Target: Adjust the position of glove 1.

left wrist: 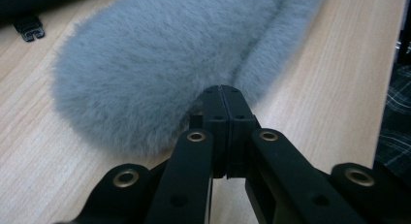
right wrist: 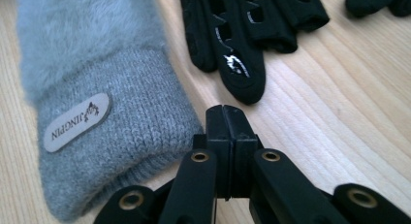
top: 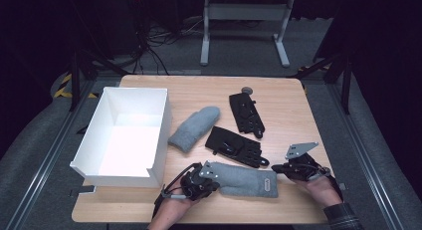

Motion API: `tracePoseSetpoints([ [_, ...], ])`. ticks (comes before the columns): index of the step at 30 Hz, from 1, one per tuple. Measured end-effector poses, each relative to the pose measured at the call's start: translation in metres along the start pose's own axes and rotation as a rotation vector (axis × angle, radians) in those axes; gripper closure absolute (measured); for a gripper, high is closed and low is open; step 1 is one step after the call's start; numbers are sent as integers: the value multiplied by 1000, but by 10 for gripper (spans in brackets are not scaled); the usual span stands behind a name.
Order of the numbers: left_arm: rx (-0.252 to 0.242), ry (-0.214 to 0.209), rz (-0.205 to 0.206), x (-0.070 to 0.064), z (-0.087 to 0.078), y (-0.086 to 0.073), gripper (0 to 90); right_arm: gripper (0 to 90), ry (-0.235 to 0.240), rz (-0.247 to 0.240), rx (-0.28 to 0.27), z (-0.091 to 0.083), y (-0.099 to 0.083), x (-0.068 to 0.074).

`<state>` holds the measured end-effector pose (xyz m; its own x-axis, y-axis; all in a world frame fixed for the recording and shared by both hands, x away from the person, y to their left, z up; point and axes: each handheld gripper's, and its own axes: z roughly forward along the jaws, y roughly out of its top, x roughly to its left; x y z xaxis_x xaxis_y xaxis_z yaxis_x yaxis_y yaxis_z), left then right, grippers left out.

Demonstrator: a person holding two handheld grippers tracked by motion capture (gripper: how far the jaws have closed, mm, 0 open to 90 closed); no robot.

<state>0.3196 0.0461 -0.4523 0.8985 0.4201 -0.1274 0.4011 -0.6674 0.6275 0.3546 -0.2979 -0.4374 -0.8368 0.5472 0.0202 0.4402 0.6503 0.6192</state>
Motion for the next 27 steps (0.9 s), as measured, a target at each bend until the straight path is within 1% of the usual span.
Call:
tracePoseSetpoints([
  [3, -1, 11, -14, 4, 2, 0, 900, 900, 22, -12, 1, 1, 1, 3],
  [4, 6, 14, -27, 5, 2, 0, 899, 900, 29, -16, 0, 2, 1, 4],
  [5, 0, 19, -23, 7, 1, 0, 895, 900, 34, -20, -1, 2, 2, 5],
  [6, 6, 25, -28, 9, 0, -1, 891, 900, 44, -27, -2, 3, 2, 6],
  [7, -2, 33, -31, 10, 0, -1, 889, 900, 53, -30, 0, 4, 3, 8],
  [8, 4, 34, -36, 11, -1, -1, 889, 900, 64, -35, -2, 5, 3, 10],
  [9, -1, 39, -39, 12, -1, -1, 889, 900, 76, -40, -4, 6, 4, 11],
  [11, -2, 51, -47, 15, -2, -2, 889, 900, 101, -56, -6, 8, 6, 16],
  [12, -1, 47, -46, 16, -3, -2, 889, 900, 119, -64, -7, 10, 7, 20],
  [13, -3, 49, -55, 17, -3, -3, 889, 900, 129, -71, -8, 11, 8, 22],
  [16, -4, 54, -62, 19, -4, -3, 889, 900, 169, -103, -8, 17, 12, 31],
  [17, -2, 55, -62, 20, -4, -3, 889, 900, 183, -114, -1, 19, 13, 34],
  [18, -2, 55, -62, 20, -4, -3, 889, 900, 183, -114, -1, 19, 13, 34],
  [19, -4, 61, -64, 21, -4, -3, 889, 900, 189, -119, 3, 21, 14, 38],
  [21, -5, 58, -66, 22, -4, -2, 889, 900, 213, -140, 10, 26, 17, 45],
  [25, -5, 64, -69, 25, -2, 1, 890, 900, 244, -175, 14, 31, 21, 54],
  [27, -6, 69, -70, 26, 0, 3, 891, 900, 256, -184, 19, 34, 23, 58],
])
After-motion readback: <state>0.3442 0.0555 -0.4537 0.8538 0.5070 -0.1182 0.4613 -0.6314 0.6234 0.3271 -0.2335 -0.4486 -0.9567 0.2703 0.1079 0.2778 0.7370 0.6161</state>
